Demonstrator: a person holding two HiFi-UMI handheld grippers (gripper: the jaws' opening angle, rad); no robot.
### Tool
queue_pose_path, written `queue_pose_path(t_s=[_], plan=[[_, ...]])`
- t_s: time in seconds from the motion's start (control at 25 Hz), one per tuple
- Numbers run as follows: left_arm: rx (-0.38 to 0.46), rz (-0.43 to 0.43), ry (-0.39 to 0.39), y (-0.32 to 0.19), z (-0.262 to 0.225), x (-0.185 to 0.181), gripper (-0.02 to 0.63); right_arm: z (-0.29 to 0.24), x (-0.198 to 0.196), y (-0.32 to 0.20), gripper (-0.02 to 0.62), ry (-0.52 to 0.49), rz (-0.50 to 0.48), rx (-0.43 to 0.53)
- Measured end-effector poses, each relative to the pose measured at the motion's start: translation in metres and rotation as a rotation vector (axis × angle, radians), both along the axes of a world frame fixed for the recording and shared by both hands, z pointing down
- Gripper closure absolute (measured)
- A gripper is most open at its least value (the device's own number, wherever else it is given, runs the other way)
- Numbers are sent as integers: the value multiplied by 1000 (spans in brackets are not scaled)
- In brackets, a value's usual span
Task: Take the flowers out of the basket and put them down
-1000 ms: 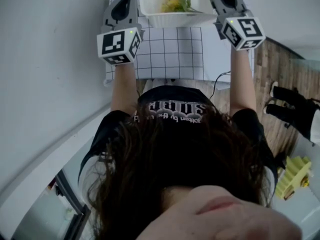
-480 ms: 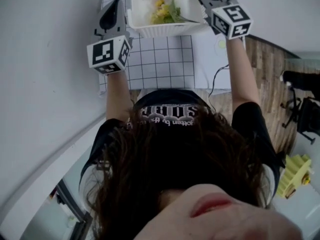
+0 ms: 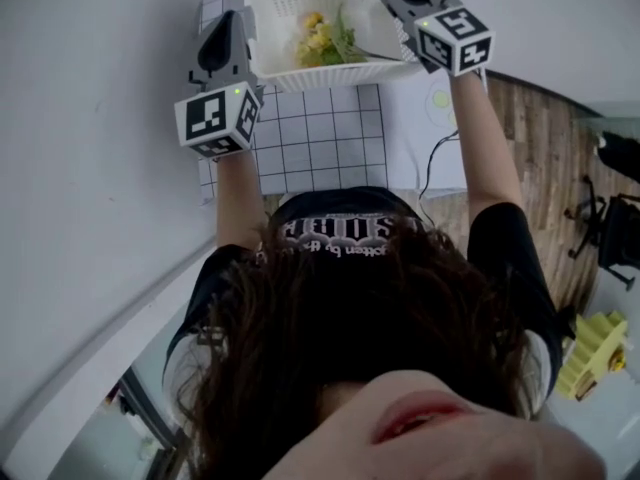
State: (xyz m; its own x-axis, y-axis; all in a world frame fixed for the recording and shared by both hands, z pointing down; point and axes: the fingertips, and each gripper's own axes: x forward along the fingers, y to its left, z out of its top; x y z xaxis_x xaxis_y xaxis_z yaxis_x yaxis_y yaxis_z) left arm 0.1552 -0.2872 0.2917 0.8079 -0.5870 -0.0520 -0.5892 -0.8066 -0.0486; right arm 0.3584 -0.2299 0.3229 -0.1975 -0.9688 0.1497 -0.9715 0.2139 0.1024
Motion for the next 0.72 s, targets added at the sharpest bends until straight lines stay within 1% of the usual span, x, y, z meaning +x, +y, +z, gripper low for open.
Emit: queue_pose_path(t_s=[0.2,0.48,0.52,0.56,0.72], plan=[[-2,-14,-5,-5,1,-1,604,19,-10,-15,569,24,-77,-62],[-2,-37,-13,-14,2,-4,604,48,-20,-34,563,19,-157,-148],[-2,-39,-14,-15,2,-4,604,52,-21,-37,545,14,-166,-163],[-2,-41,-15,-17,2,-4,604,55,-22,-39,512,8,-175,-176],[3,-49,-16,-21,0,-5,604,71,-29,-45,441,-1,-227,-253]])
